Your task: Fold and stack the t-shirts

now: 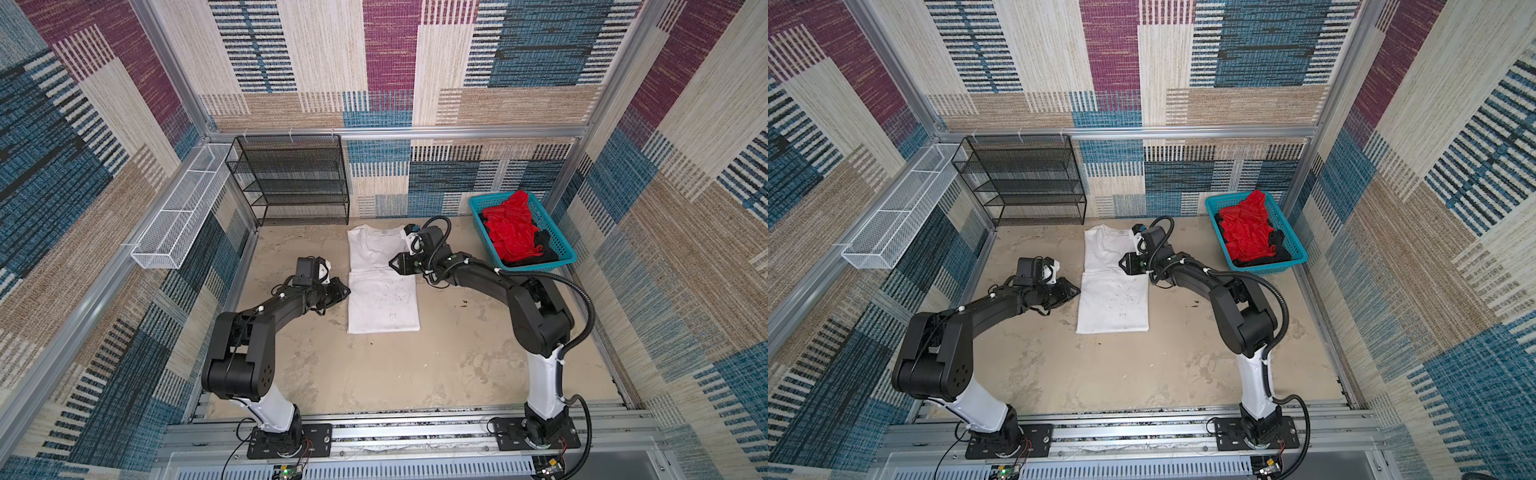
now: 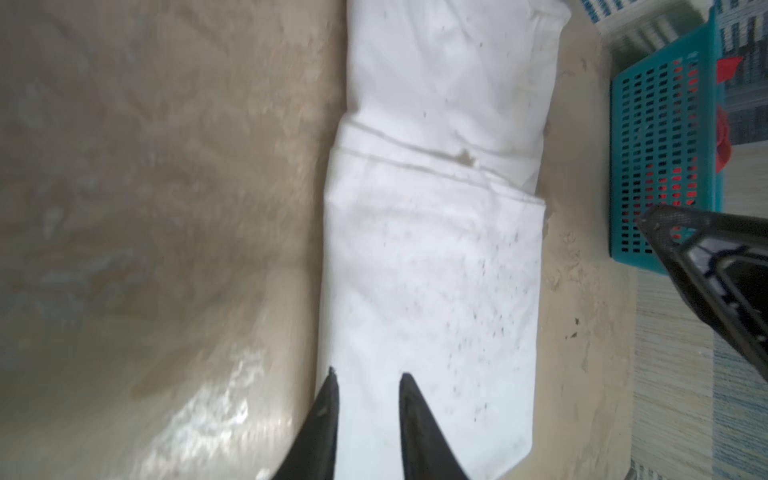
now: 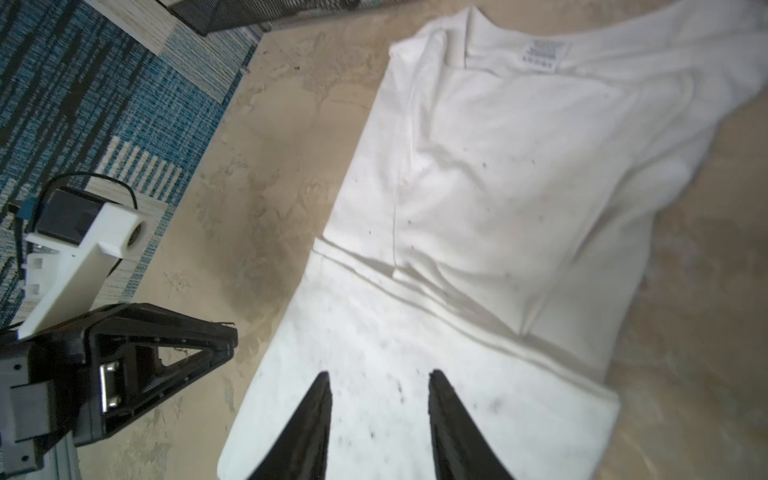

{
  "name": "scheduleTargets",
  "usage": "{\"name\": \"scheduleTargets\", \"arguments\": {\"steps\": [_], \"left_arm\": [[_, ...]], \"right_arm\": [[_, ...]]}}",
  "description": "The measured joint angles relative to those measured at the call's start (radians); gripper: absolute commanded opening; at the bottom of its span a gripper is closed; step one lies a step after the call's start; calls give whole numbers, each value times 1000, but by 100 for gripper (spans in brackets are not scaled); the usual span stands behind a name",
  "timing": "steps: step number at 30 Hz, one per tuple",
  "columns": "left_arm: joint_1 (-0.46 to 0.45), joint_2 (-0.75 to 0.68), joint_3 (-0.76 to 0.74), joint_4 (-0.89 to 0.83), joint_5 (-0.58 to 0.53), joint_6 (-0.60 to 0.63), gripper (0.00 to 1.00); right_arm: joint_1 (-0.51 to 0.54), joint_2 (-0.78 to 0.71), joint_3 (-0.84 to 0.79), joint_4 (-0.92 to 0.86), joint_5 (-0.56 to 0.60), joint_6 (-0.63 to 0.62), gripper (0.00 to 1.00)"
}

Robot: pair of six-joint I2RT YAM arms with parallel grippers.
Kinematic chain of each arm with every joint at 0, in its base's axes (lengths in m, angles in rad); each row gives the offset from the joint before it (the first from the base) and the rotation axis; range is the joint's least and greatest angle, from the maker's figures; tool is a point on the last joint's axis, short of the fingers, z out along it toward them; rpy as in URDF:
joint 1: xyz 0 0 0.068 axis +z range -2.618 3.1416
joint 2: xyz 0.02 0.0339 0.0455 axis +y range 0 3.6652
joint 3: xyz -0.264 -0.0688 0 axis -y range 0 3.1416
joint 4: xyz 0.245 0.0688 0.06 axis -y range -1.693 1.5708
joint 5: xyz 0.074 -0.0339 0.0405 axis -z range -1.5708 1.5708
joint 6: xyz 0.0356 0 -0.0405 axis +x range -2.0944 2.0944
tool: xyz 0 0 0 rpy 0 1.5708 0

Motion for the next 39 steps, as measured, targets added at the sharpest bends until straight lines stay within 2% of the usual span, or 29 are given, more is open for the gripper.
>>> {"name": "scheduleTargets", "arguments": {"steps": [6, 12, 17, 28, 39], "left_arm": [[-49, -166, -162, -130, 2, 0, 36], [-69, -237, -226, -197, -30, 0, 38], [-69, -209, -228, -204, -55, 4, 39], [-70, -159, -216, -142, -32, 0, 38], [-70, -113, -204, -92, -35, 0, 19]], "right_arm": [[0, -223, -404, 33, -22, 95, 44], [3, -332, -583, 83, -55, 160, 44], [14, -344, -630, 85, -72, 187, 44], [66, -333, -654, 120, -90, 230, 46], [75, -286, -638, 192, -97, 264, 48]]}}
